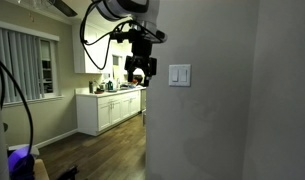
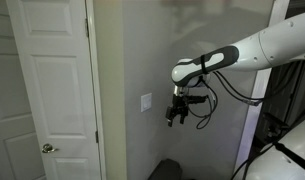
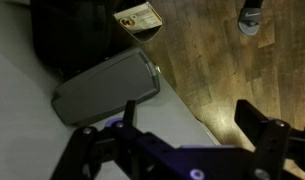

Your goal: Turn on the light

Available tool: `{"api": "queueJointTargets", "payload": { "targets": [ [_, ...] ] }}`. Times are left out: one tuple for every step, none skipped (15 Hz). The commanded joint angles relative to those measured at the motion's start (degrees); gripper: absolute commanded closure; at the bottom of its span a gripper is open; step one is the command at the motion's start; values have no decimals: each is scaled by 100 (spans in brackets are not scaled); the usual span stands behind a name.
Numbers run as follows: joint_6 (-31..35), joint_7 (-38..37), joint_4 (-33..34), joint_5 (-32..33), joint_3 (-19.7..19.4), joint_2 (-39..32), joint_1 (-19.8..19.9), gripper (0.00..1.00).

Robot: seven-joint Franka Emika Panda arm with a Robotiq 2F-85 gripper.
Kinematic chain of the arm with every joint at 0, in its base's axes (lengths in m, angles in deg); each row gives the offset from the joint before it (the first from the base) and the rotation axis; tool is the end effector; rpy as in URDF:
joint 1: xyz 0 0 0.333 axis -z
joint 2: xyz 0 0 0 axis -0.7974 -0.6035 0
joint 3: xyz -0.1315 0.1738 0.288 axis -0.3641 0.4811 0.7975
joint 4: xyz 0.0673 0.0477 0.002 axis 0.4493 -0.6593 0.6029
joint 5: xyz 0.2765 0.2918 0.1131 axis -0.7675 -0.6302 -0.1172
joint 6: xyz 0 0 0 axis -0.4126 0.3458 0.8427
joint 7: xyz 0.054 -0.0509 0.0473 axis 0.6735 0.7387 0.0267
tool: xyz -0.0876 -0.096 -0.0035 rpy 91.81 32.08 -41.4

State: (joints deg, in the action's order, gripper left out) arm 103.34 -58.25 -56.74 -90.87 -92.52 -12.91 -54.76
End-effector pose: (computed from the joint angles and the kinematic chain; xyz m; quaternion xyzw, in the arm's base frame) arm 0.4135 -0.0129 0.4585 -0.9974 -0.0115 0.0196 0.0689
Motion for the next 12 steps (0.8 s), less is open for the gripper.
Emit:
{"api": "queueJointTargets", "payload": {
  "targets": [
    [-15, 25, 10, -27, 65, -4, 73, 0],
    [-15, 25, 10, -27, 65, -4, 73, 0],
    [-15, 25, 10, -27, 65, -4, 73, 0],
    [-15, 25, 10, -27, 65, -4, 73, 0],
    [-15, 25, 10, -27, 65, -4, 73, 0],
    [-15, 25, 10, -27, 65, -4, 73, 0],
    [-15, 25, 10, -27, 65, -4, 73, 0],
    [-15, 25, 10, -27, 65, -4, 73, 0],
    [-72, 15, 26, -8, 63, -15, 82, 0],
    [-87, 56, 17, -107, 19, 1, 74, 25],
    [-108, 89, 20, -162, -4, 9, 67, 26],
    [-67, 83, 20, -222, -20, 14, 68, 33]
  ]
}}
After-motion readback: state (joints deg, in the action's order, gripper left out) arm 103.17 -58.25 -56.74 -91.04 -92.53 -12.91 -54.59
